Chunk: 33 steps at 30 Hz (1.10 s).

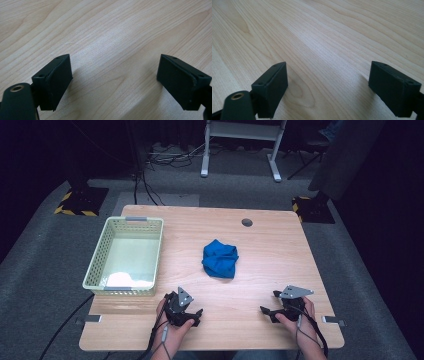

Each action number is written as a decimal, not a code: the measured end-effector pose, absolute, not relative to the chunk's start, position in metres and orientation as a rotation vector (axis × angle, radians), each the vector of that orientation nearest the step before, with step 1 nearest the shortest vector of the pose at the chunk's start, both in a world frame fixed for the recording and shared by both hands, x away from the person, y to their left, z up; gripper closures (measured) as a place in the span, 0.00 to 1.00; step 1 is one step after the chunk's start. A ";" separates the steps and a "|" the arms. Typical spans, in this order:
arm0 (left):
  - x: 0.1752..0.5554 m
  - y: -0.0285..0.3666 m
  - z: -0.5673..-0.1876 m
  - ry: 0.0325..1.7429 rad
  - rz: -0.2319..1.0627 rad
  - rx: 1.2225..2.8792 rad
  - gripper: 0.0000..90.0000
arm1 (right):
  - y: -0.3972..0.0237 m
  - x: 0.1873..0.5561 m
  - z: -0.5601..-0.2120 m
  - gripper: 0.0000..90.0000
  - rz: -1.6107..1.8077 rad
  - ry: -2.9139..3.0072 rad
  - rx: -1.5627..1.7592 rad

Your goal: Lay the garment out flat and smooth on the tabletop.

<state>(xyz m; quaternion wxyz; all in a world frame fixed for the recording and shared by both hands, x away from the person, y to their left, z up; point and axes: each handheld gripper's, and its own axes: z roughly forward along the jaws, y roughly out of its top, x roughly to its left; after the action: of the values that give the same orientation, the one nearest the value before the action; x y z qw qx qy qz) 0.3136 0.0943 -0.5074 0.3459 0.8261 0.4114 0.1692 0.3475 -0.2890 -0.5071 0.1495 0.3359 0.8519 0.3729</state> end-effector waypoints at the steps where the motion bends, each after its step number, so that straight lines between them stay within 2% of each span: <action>1: 0.314 0.094 -0.507 1.068 0.440 2.144 0.14 | -0.289 0.347 -0.507 0.17 1.072 2.448 0.966; 12: 0.314 0.094 -0.507 1.069 0.438 2.145 0.14 | -0.289 0.347 -0.507 0.20 1.074 2.451 0.960; 13: 0.314 0.094 -0.507 1.069 0.438 2.145 0.14 | -0.289 0.347 -0.507 0.23 1.080 2.453 0.953; 15: 0.314 0.094 -0.507 1.069 0.437 2.142 0.14 | -0.290 0.345 -0.506 0.40 1.106 2.450 0.931; 16: 0.314 0.094 -0.507 1.069 0.441 2.143 0.14 | -0.289 0.344 -0.504 0.43 1.103 2.464 0.922; 24: 0.314 0.095 -0.507 1.076 0.437 2.140 0.14 | -0.270 0.348 -0.480 0.43 1.104 2.453 0.890; 33: 0.315 0.095 -0.507 1.076 0.440 2.142 0.13 | -0.242 0.363 -0.470 0.44 1.120 2.464 0.864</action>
<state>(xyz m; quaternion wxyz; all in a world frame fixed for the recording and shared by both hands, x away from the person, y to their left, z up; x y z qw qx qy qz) 0.3147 0.0946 -0.5075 0.3452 0.8248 0.4144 0.1697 0.3629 -0.2417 -0.4701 0.1496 0.3007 0.8576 0.3896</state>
